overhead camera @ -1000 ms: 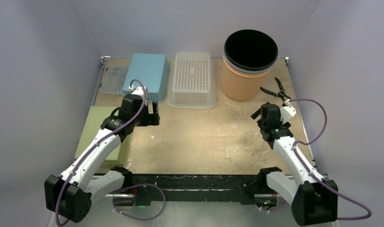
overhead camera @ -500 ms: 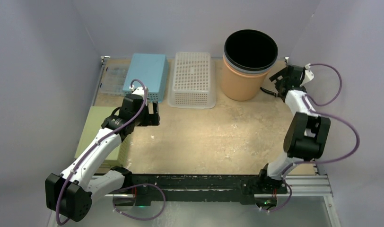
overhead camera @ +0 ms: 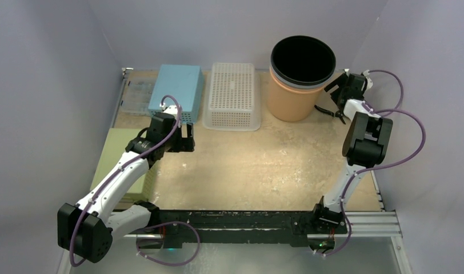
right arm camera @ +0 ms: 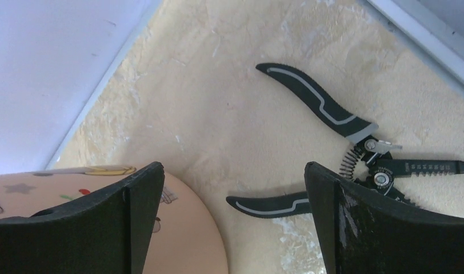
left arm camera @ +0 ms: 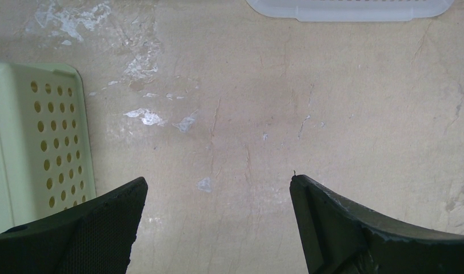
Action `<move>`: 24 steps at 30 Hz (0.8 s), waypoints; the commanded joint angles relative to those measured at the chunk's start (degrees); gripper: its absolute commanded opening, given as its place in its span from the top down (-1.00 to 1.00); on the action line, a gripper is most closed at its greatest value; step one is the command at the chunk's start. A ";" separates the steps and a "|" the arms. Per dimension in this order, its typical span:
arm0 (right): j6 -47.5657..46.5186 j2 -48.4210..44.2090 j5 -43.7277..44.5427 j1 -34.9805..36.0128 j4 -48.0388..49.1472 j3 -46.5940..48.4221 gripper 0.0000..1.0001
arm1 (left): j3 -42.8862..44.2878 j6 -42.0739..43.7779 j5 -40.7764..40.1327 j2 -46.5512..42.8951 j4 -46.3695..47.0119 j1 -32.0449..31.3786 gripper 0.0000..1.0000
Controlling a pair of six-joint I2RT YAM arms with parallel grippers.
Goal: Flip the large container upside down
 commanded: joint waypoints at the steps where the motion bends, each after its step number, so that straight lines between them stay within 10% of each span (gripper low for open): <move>1: -1.23 -2.34 4.21 0.56 3.86 -0.55 -0.90 | -0.10 1.33 2.03 0.46 2.18 0.36 -0.89; 15: 0.36 -0.94 17.59 6.85 27.91 -8.81 -0.97 | -0.17 1.50 2.72 2.13 2.29 0.36 -0.89; 24: 6.78 10.26 13.69 6.40 15.76 2.65 -0.97 | -0.07 1.51 3.04 3.85 2.19 0.36 -0.88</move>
